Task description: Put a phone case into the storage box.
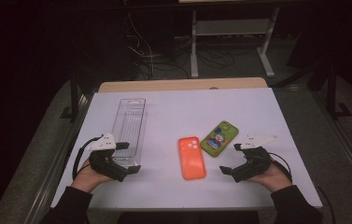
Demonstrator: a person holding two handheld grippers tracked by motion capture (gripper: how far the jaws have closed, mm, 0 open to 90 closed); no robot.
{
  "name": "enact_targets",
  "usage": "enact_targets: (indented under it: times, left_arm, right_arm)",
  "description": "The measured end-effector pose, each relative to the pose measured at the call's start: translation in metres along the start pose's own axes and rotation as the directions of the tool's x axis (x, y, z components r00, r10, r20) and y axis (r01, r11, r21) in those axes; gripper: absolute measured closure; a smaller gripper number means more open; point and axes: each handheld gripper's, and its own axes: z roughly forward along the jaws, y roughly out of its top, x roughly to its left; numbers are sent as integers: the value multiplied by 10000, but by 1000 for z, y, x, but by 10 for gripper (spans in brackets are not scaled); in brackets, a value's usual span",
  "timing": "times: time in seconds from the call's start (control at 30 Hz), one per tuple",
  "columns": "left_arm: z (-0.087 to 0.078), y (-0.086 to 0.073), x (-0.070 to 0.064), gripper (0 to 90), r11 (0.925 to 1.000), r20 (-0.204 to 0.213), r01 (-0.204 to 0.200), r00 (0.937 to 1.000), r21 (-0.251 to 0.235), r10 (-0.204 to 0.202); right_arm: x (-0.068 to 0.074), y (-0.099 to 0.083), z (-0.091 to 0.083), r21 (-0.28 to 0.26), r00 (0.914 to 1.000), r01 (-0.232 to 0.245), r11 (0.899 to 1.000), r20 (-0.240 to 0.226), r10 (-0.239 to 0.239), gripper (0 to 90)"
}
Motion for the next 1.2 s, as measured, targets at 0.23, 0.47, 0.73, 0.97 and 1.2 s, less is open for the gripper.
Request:
enact_targets:
  times: [0.23, 0.47, 0.73, 0.97, 1.2]
  left_arm:
    - [1, 1, 1, 0, 9999, -18, 150, 9999, -6, -150]
    - [4, 2, 4, 0, 9998, -55, 142, 9999, 110, -141]
    - [3, 2, 4, 0, 9999, 57, 135, 9999, 99, -135]
    - [0, 2, 2, 0, 9997, -16, 234, 9997, 27, -234]
    - [0, 2, 2, 0, 9998, -13, 206, 9998, -47, -206]
  right_arm:
    - [1, 3, -1, 15, 10000, -19, 10000, 90, 18, 0]
    - [-2, 7, 0, 32, 9995, -208, 9998, 242, 207, 0]
    - [-4, 16, 4, -45, 9980, -445, 9990, 444, 447, 0]
    - [-8, 25, 7, -117, 9972, -542, 9985, 509, 547, 0]
    - [-9, 39, 13, -157, 9975, -552, 9983, 438, 559, 0]
